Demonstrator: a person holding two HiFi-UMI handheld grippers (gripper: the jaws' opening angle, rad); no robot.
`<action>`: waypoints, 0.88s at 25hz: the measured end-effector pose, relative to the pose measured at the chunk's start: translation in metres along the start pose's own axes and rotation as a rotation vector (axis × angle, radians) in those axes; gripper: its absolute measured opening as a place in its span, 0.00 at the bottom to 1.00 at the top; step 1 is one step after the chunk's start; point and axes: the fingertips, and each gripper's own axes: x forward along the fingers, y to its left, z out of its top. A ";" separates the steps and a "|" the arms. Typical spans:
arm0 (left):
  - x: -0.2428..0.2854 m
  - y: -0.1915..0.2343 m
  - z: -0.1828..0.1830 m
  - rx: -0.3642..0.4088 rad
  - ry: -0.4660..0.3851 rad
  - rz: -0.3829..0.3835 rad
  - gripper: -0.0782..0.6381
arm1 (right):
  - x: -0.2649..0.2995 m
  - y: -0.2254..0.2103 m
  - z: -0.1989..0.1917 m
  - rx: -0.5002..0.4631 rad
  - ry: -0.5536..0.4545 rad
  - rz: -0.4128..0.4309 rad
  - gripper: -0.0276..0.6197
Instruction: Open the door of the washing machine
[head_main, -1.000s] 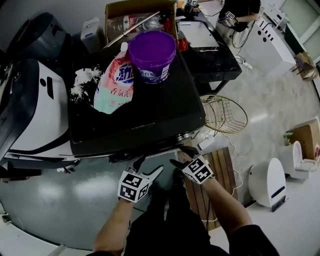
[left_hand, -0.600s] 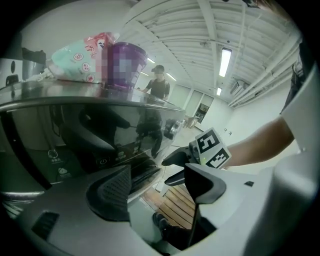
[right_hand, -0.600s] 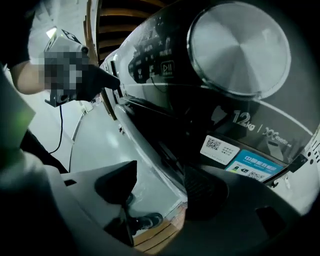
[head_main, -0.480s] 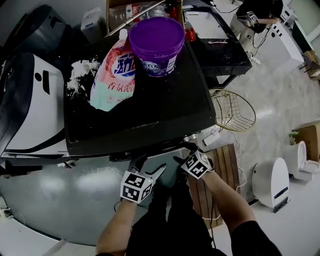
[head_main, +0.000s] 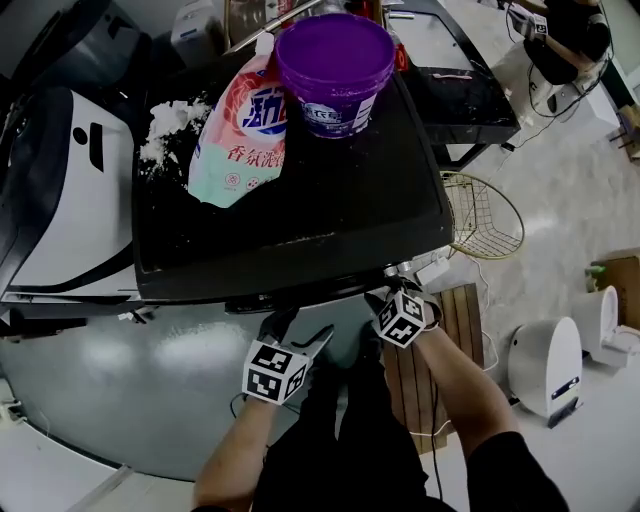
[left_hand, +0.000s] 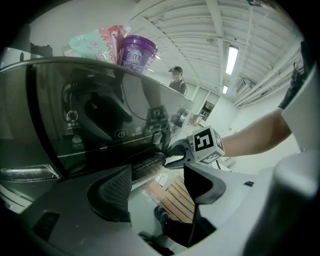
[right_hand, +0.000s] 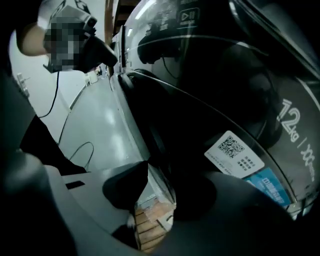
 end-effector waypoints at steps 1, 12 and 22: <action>-0.001 0.001 -0.003 -0.004 0.002 0.001 0.58 | 0.002 0.000 -0.002 -0.031 0.002 -0.012 0.29; -0.028 0.001 0.002 -0.040 -0.063 0.014 0.58 | 0.000 0.004 0.006 -0.039 0.054 0.012 0.26; -0.048 -0.003 -0.007 -0.054 -0.083 -0.017 0.57 | -0.023 0.095 -0.037 -0.043 0.098 0.224 0.22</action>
